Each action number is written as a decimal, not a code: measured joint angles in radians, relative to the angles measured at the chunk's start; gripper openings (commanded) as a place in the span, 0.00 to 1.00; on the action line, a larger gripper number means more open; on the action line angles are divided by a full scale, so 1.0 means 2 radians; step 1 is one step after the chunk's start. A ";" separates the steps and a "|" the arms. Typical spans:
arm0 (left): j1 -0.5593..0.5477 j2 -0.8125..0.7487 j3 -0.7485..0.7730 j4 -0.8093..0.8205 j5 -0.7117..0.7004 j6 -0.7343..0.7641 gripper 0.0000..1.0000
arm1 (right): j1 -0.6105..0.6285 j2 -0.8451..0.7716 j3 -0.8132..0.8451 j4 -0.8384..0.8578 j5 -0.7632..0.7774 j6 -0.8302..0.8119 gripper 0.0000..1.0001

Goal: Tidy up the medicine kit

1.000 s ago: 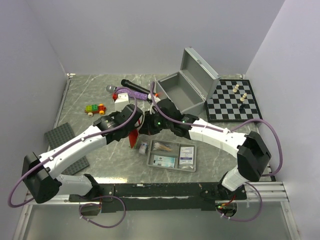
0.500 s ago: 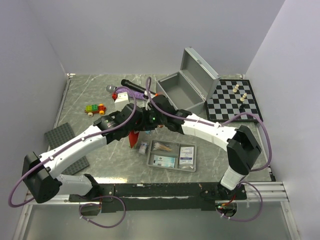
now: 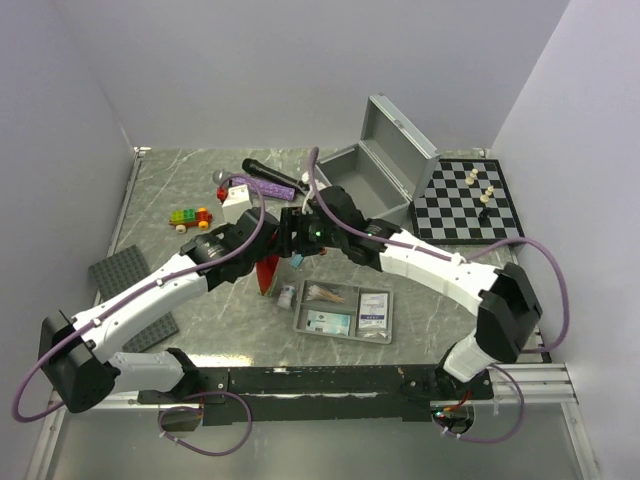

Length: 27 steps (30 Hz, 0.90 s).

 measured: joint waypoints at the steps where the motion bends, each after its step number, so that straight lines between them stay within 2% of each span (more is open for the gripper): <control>1: 0.001 0.000 0.000 0.000 0.000 0.000 0.01 | -0.002 -0.008 -0.001 0.001 0.002 -0.001 0.69; 6: 0.007 -0.008 -0.002 -0.004 -0.006 0.001 0.01 | -0.034 -0.047 -0.035 0.008 0.014 -0.007 0.64; 9: 0.014 -0.035 -0.013 -0.007 -0.014 0.001 0.01 | -0.063 -0.037 -0.044 -0.004 0.025 -0.017 0.62; 19: 0.039 -0.102 -0.047 -0.026 -0.026 0.001 0.01 | -0.076 0.143 0.011 -0.046 0.042 -0.026 0.61; 27: 0.043 -0.111 -0.063 -0.027 -0.026 0.001 0.01 | -0.076 0.216 0.079 -0.076 0.060 -0.010 0.59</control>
